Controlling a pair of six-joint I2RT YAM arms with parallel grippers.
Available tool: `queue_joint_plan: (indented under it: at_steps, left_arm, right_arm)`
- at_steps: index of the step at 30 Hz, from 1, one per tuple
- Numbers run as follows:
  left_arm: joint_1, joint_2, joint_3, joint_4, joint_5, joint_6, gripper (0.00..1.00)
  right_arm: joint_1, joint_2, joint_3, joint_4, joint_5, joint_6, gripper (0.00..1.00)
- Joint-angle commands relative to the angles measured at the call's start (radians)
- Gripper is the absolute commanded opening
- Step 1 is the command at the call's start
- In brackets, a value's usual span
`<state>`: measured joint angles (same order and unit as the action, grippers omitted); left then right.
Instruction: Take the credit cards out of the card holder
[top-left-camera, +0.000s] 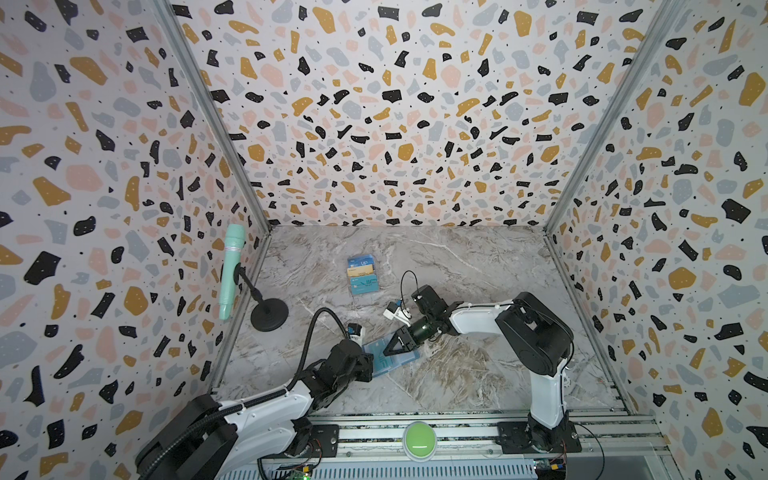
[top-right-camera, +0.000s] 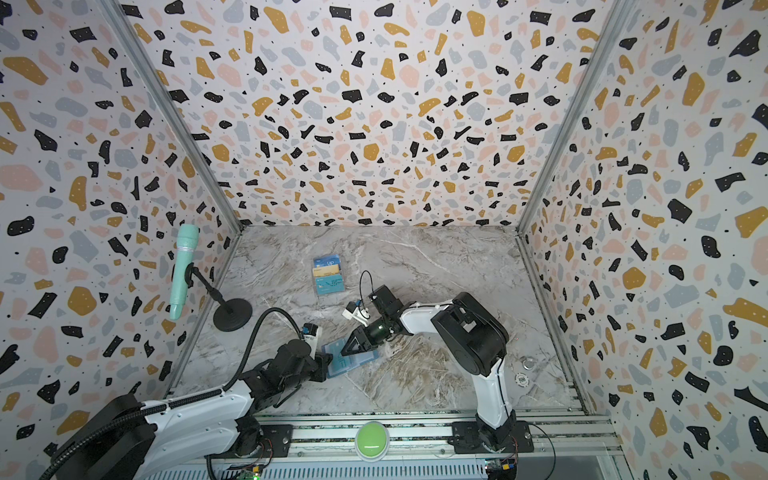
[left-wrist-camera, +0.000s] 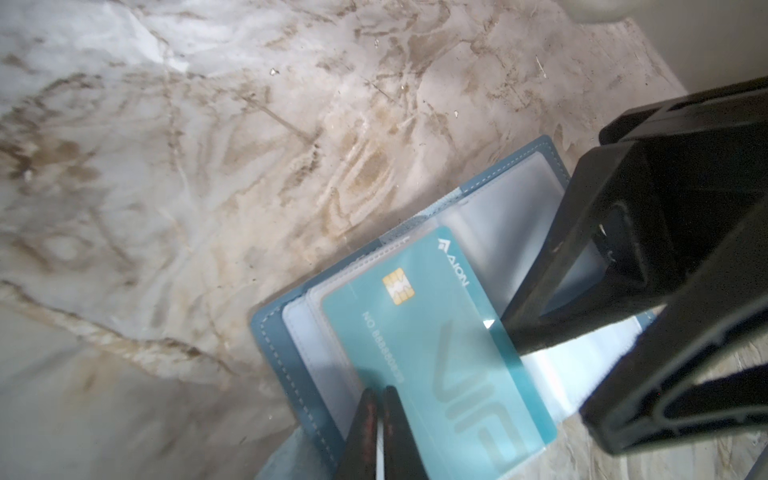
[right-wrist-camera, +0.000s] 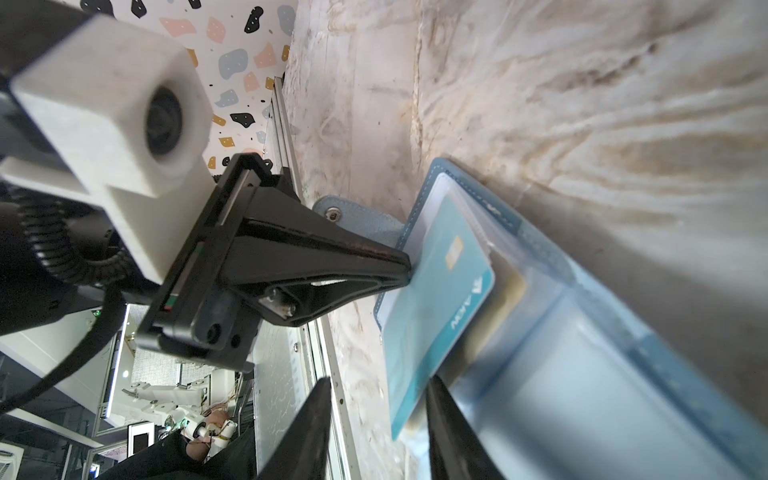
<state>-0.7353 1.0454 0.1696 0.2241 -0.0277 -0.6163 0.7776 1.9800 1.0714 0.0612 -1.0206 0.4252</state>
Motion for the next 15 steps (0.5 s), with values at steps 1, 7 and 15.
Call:
queue_joint_plan:
  at_steps: [1, 7, 15]
  left_arm:
    - [-0.002, 0.007, -0.021, -0.043, 0.008, 0.013, 0.09]
    - [-0.002, 0.007, -0.021, -0.045, 0.009, 0.015, 0.09]
    - [-0.002, 0.009, -0.021, -0.045, 0.012, 0.017, 0.09]
  right_arm:
    - [0.007, 0.019, 0.005, 0.023, -0.041, 0.006, 0.39]
    - [0.008, 0.048, 0.009, 0.05, -0.024, 0.042, 0.43]
    - [0.008, 0.067, -0.001, 0.139, -0.066, 0.127, 0.43]
